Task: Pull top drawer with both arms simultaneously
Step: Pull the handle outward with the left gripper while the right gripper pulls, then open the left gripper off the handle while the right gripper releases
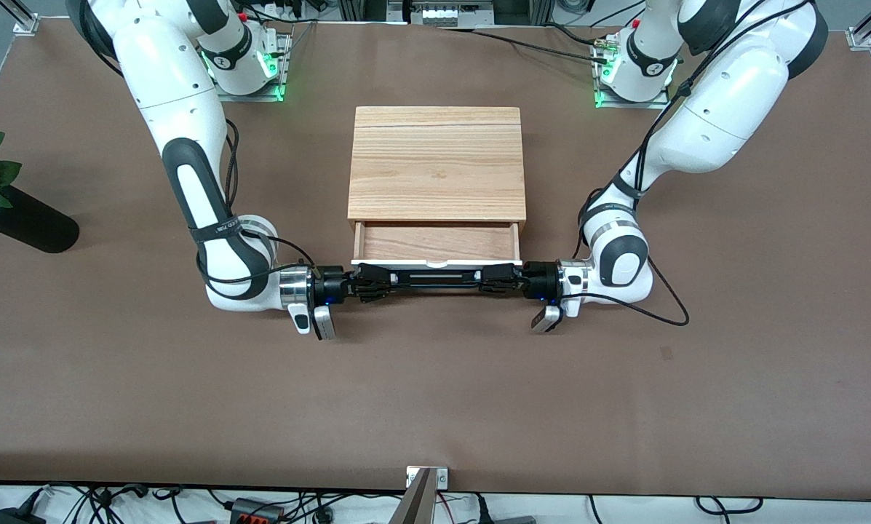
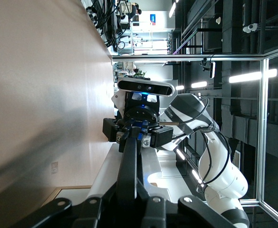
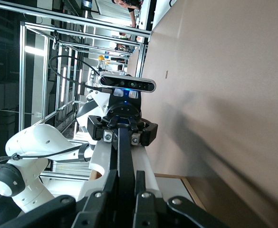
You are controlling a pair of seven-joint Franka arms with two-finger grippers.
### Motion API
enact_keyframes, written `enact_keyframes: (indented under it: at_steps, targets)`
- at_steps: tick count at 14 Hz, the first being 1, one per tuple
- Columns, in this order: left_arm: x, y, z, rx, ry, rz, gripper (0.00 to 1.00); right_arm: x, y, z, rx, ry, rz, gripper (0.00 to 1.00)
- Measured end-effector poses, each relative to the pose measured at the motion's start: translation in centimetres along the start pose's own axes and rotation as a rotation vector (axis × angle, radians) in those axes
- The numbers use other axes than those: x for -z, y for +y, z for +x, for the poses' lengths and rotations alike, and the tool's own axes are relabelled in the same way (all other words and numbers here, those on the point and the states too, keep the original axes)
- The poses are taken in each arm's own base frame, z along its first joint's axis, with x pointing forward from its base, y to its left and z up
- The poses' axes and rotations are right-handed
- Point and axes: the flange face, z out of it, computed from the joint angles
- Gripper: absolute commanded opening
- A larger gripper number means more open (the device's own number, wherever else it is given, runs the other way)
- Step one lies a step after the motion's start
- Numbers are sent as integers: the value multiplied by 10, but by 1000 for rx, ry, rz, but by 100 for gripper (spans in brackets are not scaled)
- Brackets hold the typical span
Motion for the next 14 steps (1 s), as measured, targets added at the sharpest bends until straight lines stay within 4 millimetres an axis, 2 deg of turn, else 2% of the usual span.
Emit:
enact_keyframes:
  at_steps: [1, 2, 4, 5, 6, 7, 9, 11, 14]
  targets:
    - [0, 0, 0, 0, 0, 0, 58, 0, 0, 0, 0, 0, 0, 13]
    - [0, 1, 0, -2, 0, -1, 98, 0, 0, 0, 0, 1, -2, 13]
    - [-1, 6, 5, -13, 0, -12, 100, 1, -1, 3, 5, 8, -9, 13]
    - [-1, 8, 7, -12, -1, -16, 100, 2, -1, 4, 7, 10, -11, 30]
    - [3, 7, 11, -13, 18, 0, 100, 4, -1, 5, 8, 13, -12, 85]
    - [9, 5, 15, -13, 40, 18, 100, 10, -2, 9, 12, 22, -14, 100]
    - [28, 3, 25, -38, 51, 53, 100, 24, -9, 20, 22, 42, -9, 100]
    - [46, 11, 42, -101, 23, 102, 100, 30, -16, 26, 29, 50, 0, 100]
    - [53, 23, 55, -143, 19, 115, 100, 29, -24, 29, 20, 49, 4, 100]
